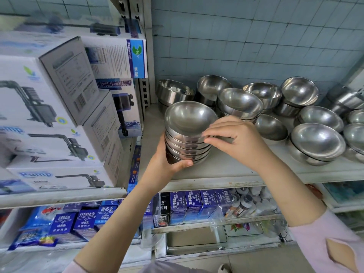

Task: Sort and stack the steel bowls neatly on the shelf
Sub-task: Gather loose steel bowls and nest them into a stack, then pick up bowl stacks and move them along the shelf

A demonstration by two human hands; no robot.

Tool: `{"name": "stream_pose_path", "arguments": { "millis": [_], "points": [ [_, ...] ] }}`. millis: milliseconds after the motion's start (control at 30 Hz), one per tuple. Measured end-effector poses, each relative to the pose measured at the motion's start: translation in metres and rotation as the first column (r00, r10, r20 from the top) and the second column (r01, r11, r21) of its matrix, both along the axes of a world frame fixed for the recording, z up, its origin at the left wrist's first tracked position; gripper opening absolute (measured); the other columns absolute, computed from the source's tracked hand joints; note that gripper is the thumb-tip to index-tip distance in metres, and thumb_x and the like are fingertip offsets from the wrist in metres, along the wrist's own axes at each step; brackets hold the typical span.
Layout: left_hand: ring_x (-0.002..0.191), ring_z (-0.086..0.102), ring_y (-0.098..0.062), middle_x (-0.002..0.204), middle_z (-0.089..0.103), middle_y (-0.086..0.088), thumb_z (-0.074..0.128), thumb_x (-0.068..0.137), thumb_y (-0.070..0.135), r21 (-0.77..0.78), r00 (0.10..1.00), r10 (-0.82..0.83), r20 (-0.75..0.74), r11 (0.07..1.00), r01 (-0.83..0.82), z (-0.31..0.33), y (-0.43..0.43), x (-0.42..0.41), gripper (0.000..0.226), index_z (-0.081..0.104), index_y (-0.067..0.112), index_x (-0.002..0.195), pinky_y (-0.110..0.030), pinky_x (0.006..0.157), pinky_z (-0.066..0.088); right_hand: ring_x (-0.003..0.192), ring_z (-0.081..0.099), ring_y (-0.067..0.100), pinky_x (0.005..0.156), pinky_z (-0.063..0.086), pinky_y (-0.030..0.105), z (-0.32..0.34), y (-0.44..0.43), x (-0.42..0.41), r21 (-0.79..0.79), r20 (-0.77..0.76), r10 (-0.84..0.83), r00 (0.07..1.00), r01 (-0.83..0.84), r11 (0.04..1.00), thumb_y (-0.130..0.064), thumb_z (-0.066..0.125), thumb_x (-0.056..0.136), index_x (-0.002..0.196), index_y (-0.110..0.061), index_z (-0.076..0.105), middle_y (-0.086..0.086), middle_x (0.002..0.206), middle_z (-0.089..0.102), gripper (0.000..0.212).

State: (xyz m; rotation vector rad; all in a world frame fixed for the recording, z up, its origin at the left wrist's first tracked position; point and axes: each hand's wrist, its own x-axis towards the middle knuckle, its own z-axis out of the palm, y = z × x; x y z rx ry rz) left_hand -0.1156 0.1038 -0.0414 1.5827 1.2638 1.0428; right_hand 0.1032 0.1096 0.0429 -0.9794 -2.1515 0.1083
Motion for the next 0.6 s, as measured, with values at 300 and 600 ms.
{"name": "stream_pose_path", "arguments": {
  "millis": [300,600],
  "points": [
    [0.137,0.04,-0.011,0.15,0.04,0.001,0.084,0.06,0.056,-0.032,0.988,0.084,-0.127,0.996,-0.089,0.003,-0.007,0.002,0.119,0.016,0.021,0.151,-0.035,0.114,0.034,0.125,0.058,0.009,0.111,0.038,0.021,-0.006,-0.011,0.006,-0.108,-0.096,-0.076,0.992,0.065,0.992,-0.021,0.08,0.083,0.125,-0.014,0.07,-0.004,0.129,0.067,0.044],
    [0.092,0.055,0.004,0.099,0.062,0.012,0.075,0.078,0.034,0.184,0.946,0.214,-0.242,0.968,-0.172,0.009,-0.062,0.031,0.032,0.06,0.023,0.104,-0.007,0.081,0.039,0.119,0.061,0.01,0.098,0.047,0.019,-0.059,-0.056,0.064,-0.36,-0.493,-0.423,0.761,0.264,0.895,-0.031,0.071,0.085,0.12,-0.027,0.07,-0.011,0.125,0.068,0.035]
  ]
}}
